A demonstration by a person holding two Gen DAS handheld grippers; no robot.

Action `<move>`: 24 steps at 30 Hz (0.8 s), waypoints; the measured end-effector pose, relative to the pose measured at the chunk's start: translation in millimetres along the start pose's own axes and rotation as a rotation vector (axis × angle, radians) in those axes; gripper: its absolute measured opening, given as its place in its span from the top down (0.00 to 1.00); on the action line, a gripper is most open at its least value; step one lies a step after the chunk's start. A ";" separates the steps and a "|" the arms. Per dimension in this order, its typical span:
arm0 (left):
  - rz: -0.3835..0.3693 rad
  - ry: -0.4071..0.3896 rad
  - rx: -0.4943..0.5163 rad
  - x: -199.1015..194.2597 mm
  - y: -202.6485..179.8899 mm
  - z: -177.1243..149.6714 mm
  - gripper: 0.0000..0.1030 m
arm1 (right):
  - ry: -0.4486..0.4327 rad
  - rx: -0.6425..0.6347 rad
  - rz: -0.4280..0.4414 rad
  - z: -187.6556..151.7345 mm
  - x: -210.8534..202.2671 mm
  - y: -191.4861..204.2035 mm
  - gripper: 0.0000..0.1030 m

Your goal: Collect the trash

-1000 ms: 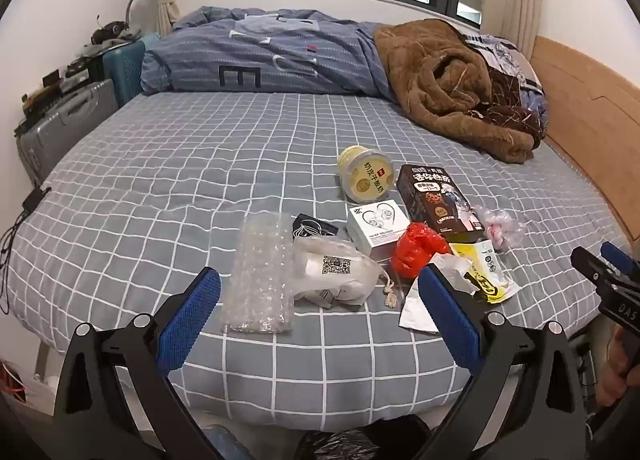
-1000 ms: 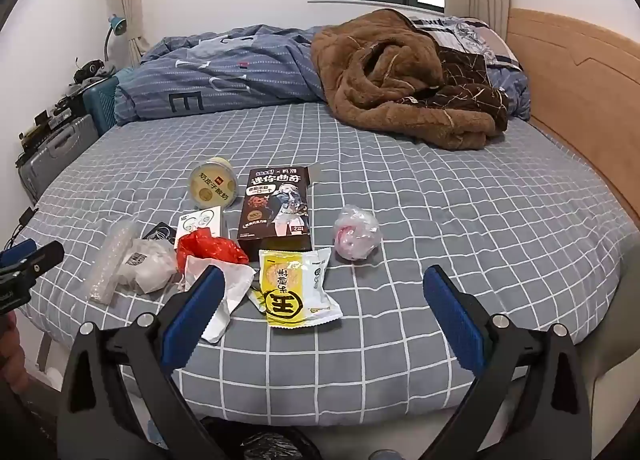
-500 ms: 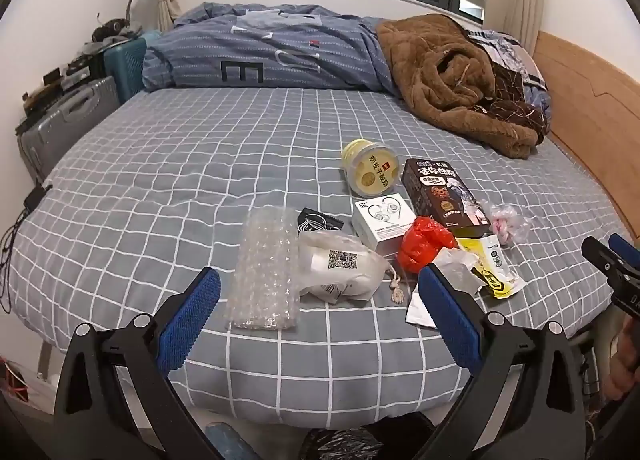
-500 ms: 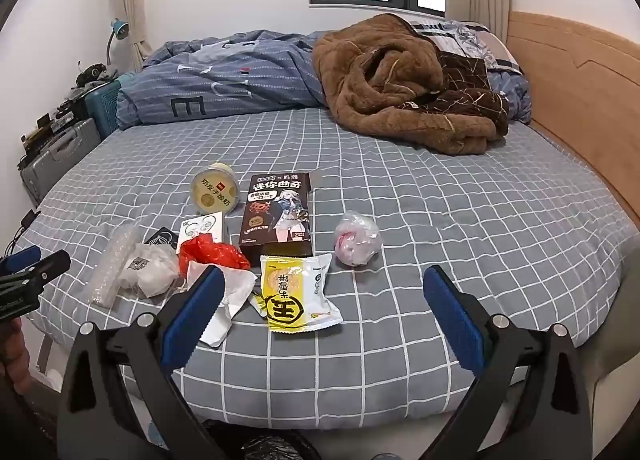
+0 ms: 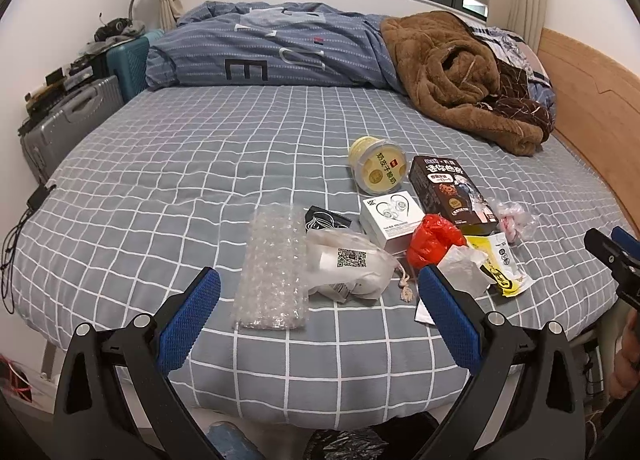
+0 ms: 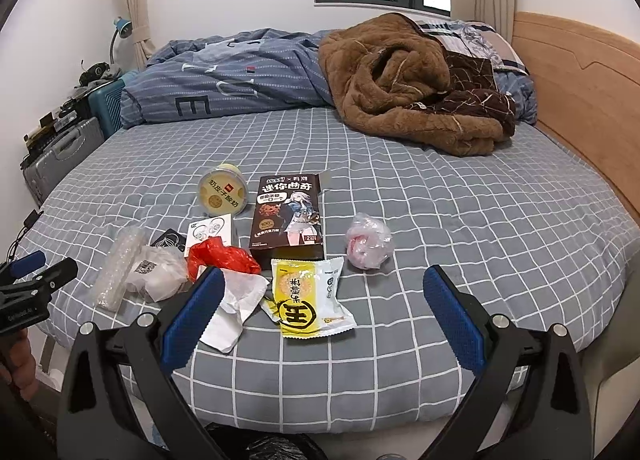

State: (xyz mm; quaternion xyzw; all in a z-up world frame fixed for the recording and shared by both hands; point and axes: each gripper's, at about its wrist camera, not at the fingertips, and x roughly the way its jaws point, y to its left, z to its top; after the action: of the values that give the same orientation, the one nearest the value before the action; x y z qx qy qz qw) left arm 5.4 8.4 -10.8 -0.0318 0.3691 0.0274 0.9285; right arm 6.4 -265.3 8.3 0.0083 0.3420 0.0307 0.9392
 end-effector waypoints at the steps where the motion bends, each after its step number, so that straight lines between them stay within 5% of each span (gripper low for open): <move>1: 0.004 -0.002 -0.001 -0.4 0.3 -0.1 0.05 | 0.001 -0.002 -0.001 0.0 0.5 0.3 0.07; 24: 0.006 -0.003 -0.017 -1.9 1.4 1.7 0.05 | -0.006 0.006 -0.011 -2.4 2.1 -2.4 0.07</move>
State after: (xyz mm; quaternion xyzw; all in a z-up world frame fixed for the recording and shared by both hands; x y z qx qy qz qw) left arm 5.1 9.8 -8.4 -0.0386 0.3675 0.0336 0.9286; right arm 6.6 -267.6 5.0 0.0092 0.3395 0.0244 0.9403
